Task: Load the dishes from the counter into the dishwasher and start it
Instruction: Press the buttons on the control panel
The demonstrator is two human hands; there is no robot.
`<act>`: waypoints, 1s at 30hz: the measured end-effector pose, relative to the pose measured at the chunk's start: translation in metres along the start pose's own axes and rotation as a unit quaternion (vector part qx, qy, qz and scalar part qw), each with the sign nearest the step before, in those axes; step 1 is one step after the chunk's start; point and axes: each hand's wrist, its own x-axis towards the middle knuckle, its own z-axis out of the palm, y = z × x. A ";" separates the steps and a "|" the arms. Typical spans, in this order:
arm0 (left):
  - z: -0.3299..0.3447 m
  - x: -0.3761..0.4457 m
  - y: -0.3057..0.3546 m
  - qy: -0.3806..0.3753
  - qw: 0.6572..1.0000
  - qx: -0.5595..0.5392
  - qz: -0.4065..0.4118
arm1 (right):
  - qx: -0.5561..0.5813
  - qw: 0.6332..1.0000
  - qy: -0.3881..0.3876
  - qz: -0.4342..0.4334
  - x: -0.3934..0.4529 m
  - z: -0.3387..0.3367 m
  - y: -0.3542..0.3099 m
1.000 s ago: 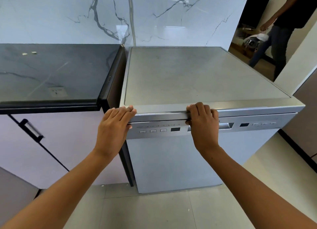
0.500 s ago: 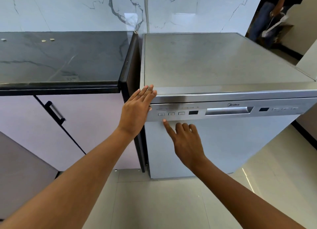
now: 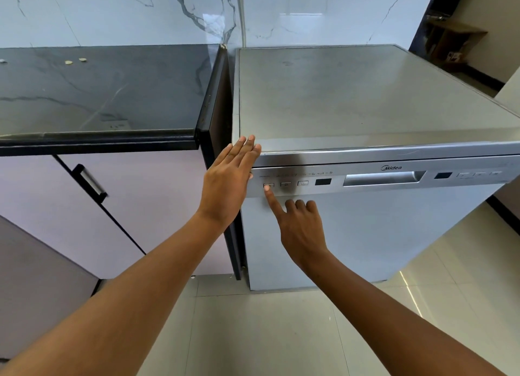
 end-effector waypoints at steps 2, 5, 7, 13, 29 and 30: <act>0.001 -0.001 0.001 0.005 1.000 0.003 -0.004 | 0.013 1.000 -0.016 0.018 0.000 0.002 -0.003; 0.001 -0.001 -0.001 0.008 1.000 0.021 0.012 | 0.047 0.997 -0.063 0.020 0.001 -0.002 -0.011; 0.001 0.000 -0.002 0.007 0.999 0.033 0.018 | 0.070 0.993 -0.091 0.026 0.000 -0.001 -0.015; -0.001 0.001 0.001 -0.001 0.999 0.042 0.014 | 0.061 0.990 -0.113 0.065 -0.002 -0.004 -0.015; -0.001 -0.001 0.018 0.030 0.997 0.005 -0.069 | 0.011 0.997 -0.078 0.027 -0.070 -0.011 0.018; -0.001 -0.001 0.019 0.030 0.997 0.007 -0.066 | 0.014 0.996 -0.082 0.030 -0.074 -0.011 0.020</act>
